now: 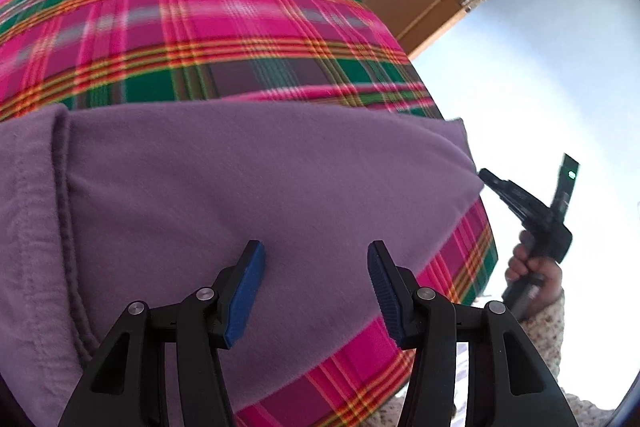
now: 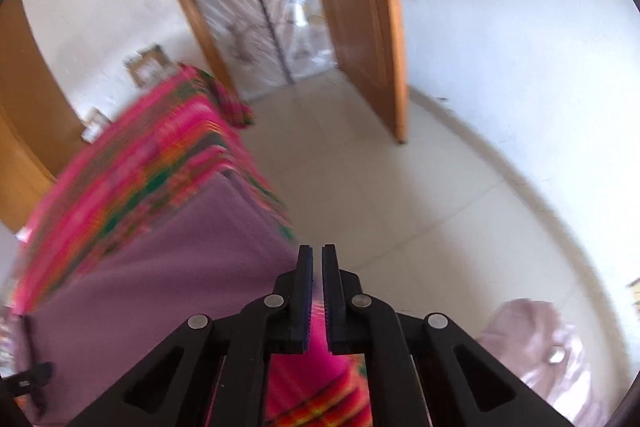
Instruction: Fold clothes
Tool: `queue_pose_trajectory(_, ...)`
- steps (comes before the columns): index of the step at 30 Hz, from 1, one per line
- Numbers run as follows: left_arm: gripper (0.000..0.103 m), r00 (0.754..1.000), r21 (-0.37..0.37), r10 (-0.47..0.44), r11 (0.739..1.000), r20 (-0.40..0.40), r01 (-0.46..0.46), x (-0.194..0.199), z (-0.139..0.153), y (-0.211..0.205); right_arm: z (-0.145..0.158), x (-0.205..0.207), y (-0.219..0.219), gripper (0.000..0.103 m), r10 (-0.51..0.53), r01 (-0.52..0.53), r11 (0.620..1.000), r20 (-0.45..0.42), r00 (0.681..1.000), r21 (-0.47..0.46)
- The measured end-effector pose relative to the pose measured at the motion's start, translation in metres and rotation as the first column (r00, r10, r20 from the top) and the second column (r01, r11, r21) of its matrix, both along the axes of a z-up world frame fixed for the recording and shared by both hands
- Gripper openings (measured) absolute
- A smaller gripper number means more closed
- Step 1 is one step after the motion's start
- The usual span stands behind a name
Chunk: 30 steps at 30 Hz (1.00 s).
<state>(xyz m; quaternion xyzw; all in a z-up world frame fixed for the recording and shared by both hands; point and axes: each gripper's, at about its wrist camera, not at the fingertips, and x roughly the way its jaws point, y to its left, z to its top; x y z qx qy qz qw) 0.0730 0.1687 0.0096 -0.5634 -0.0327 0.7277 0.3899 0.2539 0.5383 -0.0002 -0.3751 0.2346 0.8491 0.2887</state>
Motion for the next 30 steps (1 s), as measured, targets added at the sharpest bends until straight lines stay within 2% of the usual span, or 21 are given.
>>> queue_pose_trajectory(2, 0.055, 1.000, -0.007, -0.013, 1.000, -0.011, 0.013, 0.004, 0.000, 0.003, 0.005, 0.001, -0.001, 0.005, -0.011, 0.011, 1.000, -0.013, 1.000, 0.022)
queue_pose_trajectory(4, 0.055, 1.000, -0.007, -0.025, 1.000, -0.011, 0.025, 0.007, 0.000, 0.005, 0.014, 0.002, -0.002, 0.007, 0.008, -0.006, 1.000, -0.069, 0.998, 0.026)
queue_pose_trajectory(8, 0.055, 0.998, -0.001, -0.059, 0.998, 0.011, 0.059, 0.012, -0.002, 0.009, 0.026, -0.018, -0.005, 0.030, 0.103, -0.101, 0.995, -0.142, 0.984, 0.021)
queue_pose_trajectory(12, 0.055, 0.997, -0.006, -0.077, 0.997, 0.001, 0.077, 0.016, -0.001, 0.011, 0.025, -0.052, 0.001, 0.031, 0.168, -0.166, 0.986, -0.124, 0.978, 0.019)
queue_pose_trajectory(17, 0.055, 0.996, -0.011, -0.093, 0.996, -0.007, 0.093, 0.019, -0.001, 0.013, 0.007, -0.077, 0.017, 0.032, 0.185, -0.197, 0.974, -0.103, 0.977, -0.114)
queue_pose_trajectory(19, 0.055, 0.996, -0.010, -0.094, 0.995, -0.006, 0.094, 0.018, -0.001, 0.013, 0.002, -0.078, 0.017, 0.029, 0.187, -0.197, 0.973, -0.090, 0.978, -0.117)
queue_pose_trajectory(21, 0.055, 0.995, -0.009, -0.096, 0.995, -0.006, 0.096, 0.018, -0.001, 0.014, 0.001, -0.078, 0.015, 0.003, 0.188, -0.196, 0.976, -0.083, 0.979, -0.096)
queue_pose_trajectory(28, 0.055, 0.995, -0.013, -0.101, 0.995, -0.012, 0.101, 0.016, -0.002, 0.014, 0.008, -0.086, 0.014, 0.000, 0.133, -0.132, 0.990, -0.011, 0.991, 0.055)
queue_pose_trajectory(30, 0.055, 0.995, -0.012, -0.100, 0.995, -0.012, 0.100, 0.017, -0.002, 0.014, 0.006, -0.085, 0.017, 0.000, 0.126, -0.125, 0.991, -0.016, 0.992, 0.037)
